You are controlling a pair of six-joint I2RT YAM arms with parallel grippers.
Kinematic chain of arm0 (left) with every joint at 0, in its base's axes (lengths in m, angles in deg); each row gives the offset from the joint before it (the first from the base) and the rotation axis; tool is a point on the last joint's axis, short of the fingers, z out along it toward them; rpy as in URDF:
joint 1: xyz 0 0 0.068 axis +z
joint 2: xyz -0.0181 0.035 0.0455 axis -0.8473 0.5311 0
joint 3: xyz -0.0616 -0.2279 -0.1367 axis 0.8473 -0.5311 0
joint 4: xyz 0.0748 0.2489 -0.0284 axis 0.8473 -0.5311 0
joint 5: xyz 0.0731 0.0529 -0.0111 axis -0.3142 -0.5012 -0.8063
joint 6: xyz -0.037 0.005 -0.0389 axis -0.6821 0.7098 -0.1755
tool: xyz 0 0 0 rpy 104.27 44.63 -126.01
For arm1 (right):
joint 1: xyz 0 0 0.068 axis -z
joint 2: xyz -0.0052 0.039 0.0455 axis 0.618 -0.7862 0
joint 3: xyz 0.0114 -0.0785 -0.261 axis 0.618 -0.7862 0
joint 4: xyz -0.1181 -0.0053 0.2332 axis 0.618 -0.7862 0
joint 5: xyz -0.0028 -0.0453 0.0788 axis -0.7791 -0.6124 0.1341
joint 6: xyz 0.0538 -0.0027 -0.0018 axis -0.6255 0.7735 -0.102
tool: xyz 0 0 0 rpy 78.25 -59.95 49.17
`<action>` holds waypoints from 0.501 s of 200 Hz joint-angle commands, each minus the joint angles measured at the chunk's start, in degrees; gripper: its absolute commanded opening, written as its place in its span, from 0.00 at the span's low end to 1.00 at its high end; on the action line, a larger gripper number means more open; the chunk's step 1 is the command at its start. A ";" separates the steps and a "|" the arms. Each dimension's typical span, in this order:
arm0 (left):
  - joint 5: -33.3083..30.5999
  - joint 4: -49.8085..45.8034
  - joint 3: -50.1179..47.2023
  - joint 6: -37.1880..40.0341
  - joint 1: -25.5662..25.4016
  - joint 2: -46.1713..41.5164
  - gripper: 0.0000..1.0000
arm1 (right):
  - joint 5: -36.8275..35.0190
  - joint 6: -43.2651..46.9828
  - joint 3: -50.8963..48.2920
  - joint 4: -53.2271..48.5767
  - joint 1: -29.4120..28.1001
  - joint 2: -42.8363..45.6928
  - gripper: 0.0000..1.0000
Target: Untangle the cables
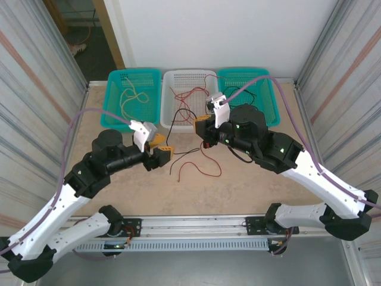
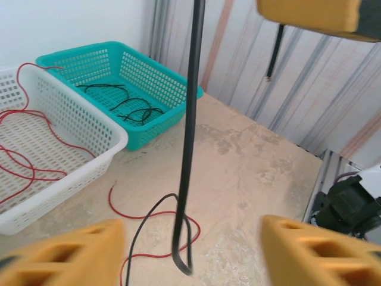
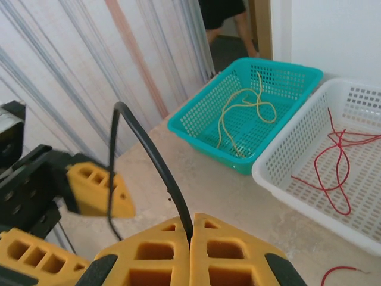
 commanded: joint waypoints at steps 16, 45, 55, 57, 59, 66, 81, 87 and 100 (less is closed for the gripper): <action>0.00 2.44 3.29 0.36 0.47 1.17 0.73 | 1.93 3.38 4.21 -0.88 -0.90 -1.65 0.00; -0.37 1.87 6.54 2.66 0.46 4.12 0.57 | 2.66 4.02 5.13 -0.89 -1.41 -2.10 0.00; -0.42 1.72 7.46 3.20 0.48 4.73 0.54 | 2.75 4.12 5.32 -0.97 -1.38 -2.18 0.00; -0.48 1.78 7.56 3.25 0.43 4.78 0.52 | 2.75 4.13 5.33 -0.98 -1.42 -2.20 0.00; -0.45 1.87 7.70 3.33 0.46 4.78 0.50 | 2.75 4.13 5.33 -1.02 -1.45 -2.26 0.00; -0.08 2.27 7.97 3.51 0.47 4.91 0.41 | 2.75 4.22 5.49 -1.23 -1.52 -2.26 0.00; -0.05 3.14 8.19 3.47 0.54 4.93 0.20 | 2.30 4.31 5.46 -1.37 -1.49 -2.26 0.00; -0.34 3.42 8.28 3.30 0.56 4.84 0.10 | 1.95 4.31 5.42 -1.33 -1.50 -2.25 0.00; -1.22 3.72 8.43 2.47 0.56 4.84 0.00 | 1.36 4.31 5.33 -1.33 -1.46 -2.10 0.00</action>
